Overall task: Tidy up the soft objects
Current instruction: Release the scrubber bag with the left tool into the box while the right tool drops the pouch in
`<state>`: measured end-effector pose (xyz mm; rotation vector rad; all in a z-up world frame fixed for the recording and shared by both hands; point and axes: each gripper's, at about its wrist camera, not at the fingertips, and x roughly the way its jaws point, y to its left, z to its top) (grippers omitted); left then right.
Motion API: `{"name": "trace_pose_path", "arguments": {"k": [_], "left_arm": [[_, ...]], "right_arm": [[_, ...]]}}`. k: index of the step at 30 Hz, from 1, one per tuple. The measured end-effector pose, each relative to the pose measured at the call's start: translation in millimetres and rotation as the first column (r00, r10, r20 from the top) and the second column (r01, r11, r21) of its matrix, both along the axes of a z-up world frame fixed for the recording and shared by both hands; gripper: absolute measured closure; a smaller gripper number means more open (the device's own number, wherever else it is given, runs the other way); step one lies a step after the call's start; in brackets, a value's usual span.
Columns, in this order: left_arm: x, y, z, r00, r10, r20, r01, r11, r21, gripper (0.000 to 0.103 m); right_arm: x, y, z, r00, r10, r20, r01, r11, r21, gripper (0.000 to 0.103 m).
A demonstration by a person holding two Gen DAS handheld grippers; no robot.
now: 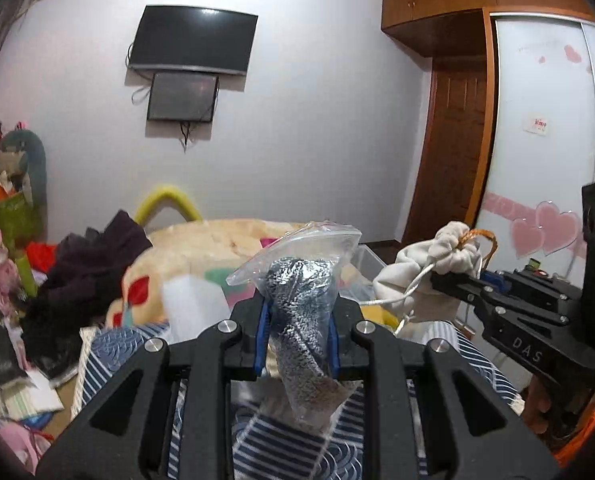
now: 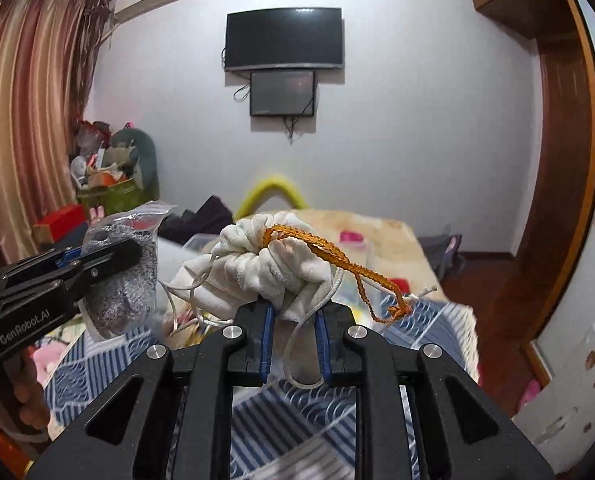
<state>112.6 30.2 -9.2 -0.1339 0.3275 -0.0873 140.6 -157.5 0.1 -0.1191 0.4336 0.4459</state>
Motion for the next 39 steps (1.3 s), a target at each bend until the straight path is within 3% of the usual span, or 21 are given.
{"name": "trace_pose_path", "arguments": {"k": [6, 12, 18, 24, 26, 29, 35, 39], "left_arm": [[32, -3, 1, 1.000, 0.015, -0.020, -0.014, 0.998, 0.058, 0.080], [68, 3, -10, 0.996, 0.023, -0.083, -0.021, 1.000, 0.023, 0.080], [99, 6, -34, 0.985, 0.035, -0.169, -0.031, 0.999, 0.027, 0.080], [98, -2, -38, 0.987, 0.045, -0.154, -0.031, 0.995, 0.092, 0.068], [98, 0, -38, 0.986, 0.038, -0.162, -0.026, 0.997, 0.078, 0.059], [95, 6, -36, 0.985, 0.029, -0.169, -0.023, 0.999, 0.038, 0.057], [80, 8, -28, 0.988, 0.013, -0.153, -0.010, 1.000, 0.022, 0.057], [60, 5, -16, 0.994, 0.003, -0.112, 0.000, 1.000, 0.027, 0.048]], "right_arm": [[21, 13, -1, 1.000, -0.024, -0.012, 0.024, 1.000, -0.005, 0.087], [42, 25, -16, 0.997, -0.028, -0.074, 0.028, 1.000, -0.013, 0.087], [60, 44, -37, 0.991, -0.025, -0.133, 0.013, 0.996, -0.085, 0.087], [62, 50, -50, 0.988, -0.028, -0.149, 0.006, 0.989, -0.145, 0.080], [61, 48, -48, 0.988, -0.026, -0.155, 0.003, 0.990, -0.144, 0.073], [55, 40, -43, 0.989, -0.021, -0.146, 0.001, 0.991, -0.136, 0.061], [37, 26, -26, 0.995, -0.003, -0.098, -0.008, 0.994, -0.110, 0.060], [22, 18, -13, 0.998, 0.019, -0.058, -0.023, 0.997, -0.080, 0.060]]}}
